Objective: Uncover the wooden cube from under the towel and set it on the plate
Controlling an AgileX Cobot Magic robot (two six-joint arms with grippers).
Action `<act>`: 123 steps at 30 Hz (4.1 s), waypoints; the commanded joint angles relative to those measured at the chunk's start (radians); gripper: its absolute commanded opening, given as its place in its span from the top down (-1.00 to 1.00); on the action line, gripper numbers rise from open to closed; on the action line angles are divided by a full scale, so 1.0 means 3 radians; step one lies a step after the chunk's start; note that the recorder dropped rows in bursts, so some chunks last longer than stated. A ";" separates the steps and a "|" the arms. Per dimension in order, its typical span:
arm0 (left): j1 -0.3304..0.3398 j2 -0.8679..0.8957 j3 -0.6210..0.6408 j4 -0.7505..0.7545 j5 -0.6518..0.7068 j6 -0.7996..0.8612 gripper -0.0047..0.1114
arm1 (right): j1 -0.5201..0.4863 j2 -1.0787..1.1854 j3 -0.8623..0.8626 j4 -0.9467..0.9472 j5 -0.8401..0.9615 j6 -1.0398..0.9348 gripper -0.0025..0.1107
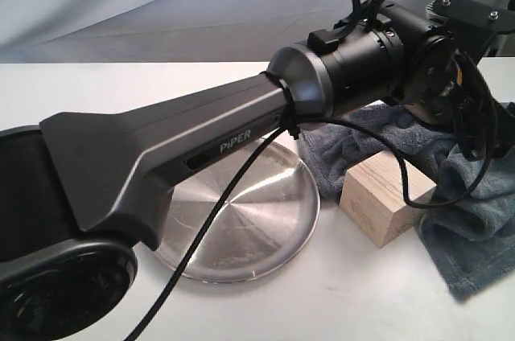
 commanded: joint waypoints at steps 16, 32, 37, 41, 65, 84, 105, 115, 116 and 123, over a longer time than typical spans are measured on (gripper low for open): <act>0.0347 0.0286 -0.0015 -0.0013 0.0182 -0.0406 -0.74 | 0.0000 -0.0021 0.0009 0.0016 0.0039 0.0013 0.90; 0.0360 0.0402 -0.0015 -0.0048 -0.0589 -0.0406 0.66 | 0.0000 -0.0021 0.0009 0.0016 0.0039 0.0013 0.90; 0.0360 0.0402 -0.0015 -0.0080 -0.0974 -0.0406 0.92 | 0.0000 -0.0021 0.0009 0.0016 0.0039 0.0013 0.90; 0.0360 0.0402 -0.0015 -0.0103 -0.1371 -0.0406 0.92 | 0.0000 -0.0021 0.0009 0.0016 0.0039 0.0013 0.90; 0.0366 0.0308 -0.0022 -0.0001 -0.0307 -0.0122 -0.70 | 0.0000 -0.0021 0.0009 0.0016 0.0039 0.0013 0.90; 0.0346 -0.0265 -0.0022 -0.0011 0.0708 0.0753 -0.70 | 0.0000 -0.0021 0.0009 0.0016 0.0039 0.0013 0.90; 0.0324 -0.0268 -0.0022 -0.0513 0.1592 0.1184 -0.70 | 0.0000 -0.0021 0.0009 0.0016 0.0039 0.0013 0.90; 0.0094 -0.0071 -0.0022 -0.0173 0.1592 0.1131 -0.70 | 0.0000 -0.0021 0.0009 0.0016 0.0039 0.0013 0.90; 0.0094 -0.0047 -0.0022 -0.0173 0.1592 0.1065 -0.72 | 0.0000 -0.0021 0.0009 0.0016 0.0039 0.0013 0.90; 0.0094 0.0063 -0.0022 -0.0173 0.1513 0.0891 -0.89 | 0.0000 -0.0021 0.0009 0.0016 0.0039 0.0013 0.90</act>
